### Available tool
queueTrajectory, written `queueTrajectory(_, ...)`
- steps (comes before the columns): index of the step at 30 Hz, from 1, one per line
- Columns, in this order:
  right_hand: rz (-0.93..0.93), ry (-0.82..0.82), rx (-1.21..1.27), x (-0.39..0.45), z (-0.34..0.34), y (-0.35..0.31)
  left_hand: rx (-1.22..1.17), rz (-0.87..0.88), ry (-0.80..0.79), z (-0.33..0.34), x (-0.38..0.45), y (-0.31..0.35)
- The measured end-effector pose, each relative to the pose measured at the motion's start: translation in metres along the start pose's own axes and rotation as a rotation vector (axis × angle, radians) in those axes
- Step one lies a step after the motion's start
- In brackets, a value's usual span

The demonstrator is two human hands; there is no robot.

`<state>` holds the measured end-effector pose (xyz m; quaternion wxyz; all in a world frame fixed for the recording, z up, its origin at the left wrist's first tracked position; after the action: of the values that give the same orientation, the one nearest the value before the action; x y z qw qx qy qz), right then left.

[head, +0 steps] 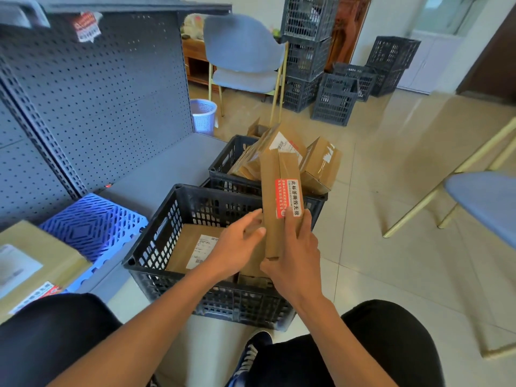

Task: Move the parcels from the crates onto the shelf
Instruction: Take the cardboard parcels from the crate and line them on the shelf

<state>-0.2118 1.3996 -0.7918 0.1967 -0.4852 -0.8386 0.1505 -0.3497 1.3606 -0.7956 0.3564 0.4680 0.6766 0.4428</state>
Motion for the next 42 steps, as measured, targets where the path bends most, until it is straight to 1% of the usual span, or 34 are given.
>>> queueTrajectory(2,-0.041,0.034,0.002,-0.005,-0.006,-0.014,-0.044,0.017,0.036,-0.008,-0.007,0.013)
queueTrajectory(7,-0.179,0.056,0.061,-0.004,-0.012,-0.044,-0.176,-0.019,0.115,-0.031,-0.021,0.02)
queueTrajectory(9,-0.241,0.049,0.122,-0.002,-0.011,-0.055,-0.206,-0.016,0.137,-0.04,-0.027,0.021)
queueTrajectory(11,-0.308,0.025,0.185,-0.002,-0.008,-0.065,-0.188,-0.006,0.163,-0.05,-0.03,0.02)
queueTrajectory(13,-0.335,-0.025,0.234,-0.001,-0.003,-0.071,-0.198,-0.006,0.164,-0.058,-0.033,0.017)
queueTrajectory(15,-0.33,-0.114,0.293,0.0,0.003,-0.076,-0.234,-0.017,0.161,-0.065,-0.035,0.013)
queueTrajectory(18,-0.28,-0.24,0.432,0.003,0.008,-0.085,-0.267,-0.026,0.175,-0.077,-0.035,0.006)
queueTrajectory(20,-0.248,-0.296,0.471,0.006,0.01,-0.09,-0.266,-0.04,0.187,-0.086,-0.032,0.0)
queueTrajectory(25,-0.279,-0.387,0.474,0.021,0.014,-0.107,-0.177,-0.049,0.25,-0.105,-0.024,-0.008)
queueTrajectory(29,-0.299,-0.412,0.445,0.038,0.02,-0.118,-0.165,-0.035,0.281,-0.119,-0.01,-0.008)
queueTrajectory(34,-0.37,-0.41,0.403,0.06,0.031,-0.138,-0.185,0.0,0.31,-0.135,0.008,-0.012)
queueTrajectory(39,-0.495,-0.481,0.312,0.073,0.041,-0.164,-0.245,0.007,0.359,-0.159,0.014,-0.024)
queueTrajectory(42,-0.507,-0.471,0.347,0.084,0.043,-0.166,-0.248,-0.001,0.418,-0.173,0.014,-0.03)
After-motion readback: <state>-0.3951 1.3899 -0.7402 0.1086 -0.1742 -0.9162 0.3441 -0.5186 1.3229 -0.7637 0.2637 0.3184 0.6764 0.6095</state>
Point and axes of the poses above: each hand's wrist, its own x-axis towards the middle knuckle, its own z-axis out of the palm, y = z × x, the point moved 7 cm from there along x, towards the middle knuckle, and after that the axes turned 1 degree about -y, right-handed, at the moved point
